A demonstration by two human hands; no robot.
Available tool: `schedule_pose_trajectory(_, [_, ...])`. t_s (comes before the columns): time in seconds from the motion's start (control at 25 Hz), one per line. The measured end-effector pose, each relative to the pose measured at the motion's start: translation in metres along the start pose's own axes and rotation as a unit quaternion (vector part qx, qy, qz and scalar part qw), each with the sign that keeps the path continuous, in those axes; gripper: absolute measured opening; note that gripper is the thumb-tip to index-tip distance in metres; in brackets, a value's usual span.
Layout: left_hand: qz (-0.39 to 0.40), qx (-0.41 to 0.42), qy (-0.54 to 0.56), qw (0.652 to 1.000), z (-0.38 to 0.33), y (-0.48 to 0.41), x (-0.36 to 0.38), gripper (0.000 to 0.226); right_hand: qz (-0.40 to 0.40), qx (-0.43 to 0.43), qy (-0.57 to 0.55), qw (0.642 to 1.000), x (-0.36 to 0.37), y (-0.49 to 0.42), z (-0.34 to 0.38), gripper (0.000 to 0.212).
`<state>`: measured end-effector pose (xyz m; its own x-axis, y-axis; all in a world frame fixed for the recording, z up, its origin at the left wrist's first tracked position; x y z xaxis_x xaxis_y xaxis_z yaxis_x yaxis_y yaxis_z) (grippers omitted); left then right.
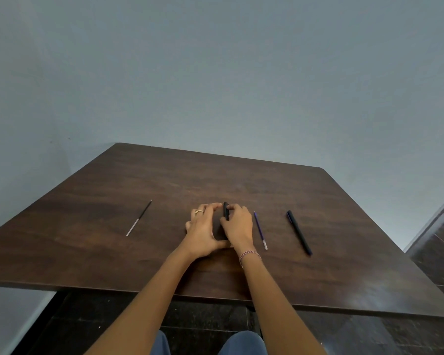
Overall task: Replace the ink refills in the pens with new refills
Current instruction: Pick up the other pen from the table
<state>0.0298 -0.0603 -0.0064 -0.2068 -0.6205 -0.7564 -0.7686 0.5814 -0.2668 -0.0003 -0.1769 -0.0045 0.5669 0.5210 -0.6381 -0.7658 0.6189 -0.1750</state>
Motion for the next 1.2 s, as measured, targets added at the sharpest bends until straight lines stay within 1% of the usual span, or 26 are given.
schedule_pose_trajectory(0.16, [-0.005, 0.004, 0.009, 1.0, -0.001, 0.001, -0.001, 0.095, -0.04, 0.016, -0.086, 0.995, -0.011, 0.011, -0.005, 0.039])
schedule_pose_trajectory(0.28, [0.005, 0.012, 0.048, 0.999, -0.001, 0.0, -0.001, 0.102, -0.054, 0.027, -0.158, 0.986, -0.014, 0.014, -0.011, 0.038])
schedule_pose_trajectory(0.36, [0.016, 0.028, 0.072, 0.997, -0.004, -0.001, 0.001, 0.109, -0.067, 0.016, -0.202, 0.977, -0.019, 0.013, -0.012, 0.035])
schedule_pose_trajectory(0.44, [0.025, 0.035, 0.09, 0.995, -0.004, -0.001, 0.003, 0.107, -0.063, 0.009, -0.27, 0.961, -0.02, 0.011, -0.016, 0.031])
schedule_pose_trajectory(0.48, [0.021, 0.027, 0.121, 0.992, -0.001, -0.001, 0.003, 0.102, -0.053, 0.013, -0.325, 0.944, -0.019, 0.01, -0.017, 0.029])
schedule_pose_trajectory(0.52, [0.008, 0.009, 0.17, 0.985, 0.004, -0.003, 0.001, 0.091, -0.041, 0.021, -0.378, 0.925, -0.017, 0.009, -0.018, 0.028])
schedule_pose_trajectory(0.56, [-0.014, -0.019, 0.229, 0.973, 0.011, -0.005, -0.002, 0.077, -0.03, 0.025, -0.421, 0.906, -0.014, 0.008, -0.018, 0.027])
schedule_pose_trajectory(0.6, [-0.037, -0.055, 0.293, 0.954, 0.02, -0.008, -0.005, 0.063, -0.019, 0.025, -0.451, 0.892, -0.012, 0.007, -0.017, 0.027])
schedule_pose_trajectory(0.68, [-0.062, -0.121, 0.424, 0.896, 0.033, -0.017, -0.005, 0.041, 0.008, 0.019, -0.483, 0.875, -0.005, 0.004, -0.013, 0.026])
schedule_pose_trajectory(0.72, [-0.064, -0.138, 0.476, 0.866, 0.033, -0.021, -0.004, 0.033, 0.022, 0.016, -0.489, 0.872, -0.002, 0.003, -0.01, 0.026])
schedule_pose_trajectory(0.8, [-0.052, -0.138, 0.54, 0.829, 0.026, -0.03, -0.001, 0.023, 0.053, 0.005, -0.496, 0.866, 0.004, 0.003, -0.005, 0.025])
schedule_pose_trajectory(0.88, [-0.024, -0.126, 0.587, 0.8, 0.019, -0.035, 0.002, 0.027, 0.083, 0.0, -0.505, 0.859, 0.01, 0.003, -0.001, 0.023])
schedule_pose_trajectory(0.96, [0.002, -0.117, 0.615, 0.78, 0.016, -0.037, 0.004, 0.029, 0.116, 0.006, -0.512, 0.851, 0.017, 0.004, 0.001, 0.021])
schedule_pose_trajectory(1.08, [0.023, -0.115, 0.626, 0.771, 0.015, -0.038, 0.005, 0.026, 0.172, 0.009, -0.503, 0.847, 0.026, 0.007, 0.007, 0.02])
schedule_pose_trajectory(1.2, [0.029, -0.108, 0.633, 0.766, 0.013, -0.038, 0.005, 0.026, 0.199, -0.015, -0.449, 0.871, 0.03, 0.01, 0.012, 0.022])
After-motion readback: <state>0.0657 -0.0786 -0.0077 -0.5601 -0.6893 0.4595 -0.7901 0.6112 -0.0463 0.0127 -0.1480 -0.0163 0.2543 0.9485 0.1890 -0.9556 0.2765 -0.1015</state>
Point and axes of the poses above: each hand's wrist, its own y-axis away from the middle knuckle, its own x-axis out of the palm, z = x × y, the point moved 10 cm from there along -y, towards the middle knuckle, and after that the axes turned 5 degrees about -y, right-handed, at the moved point
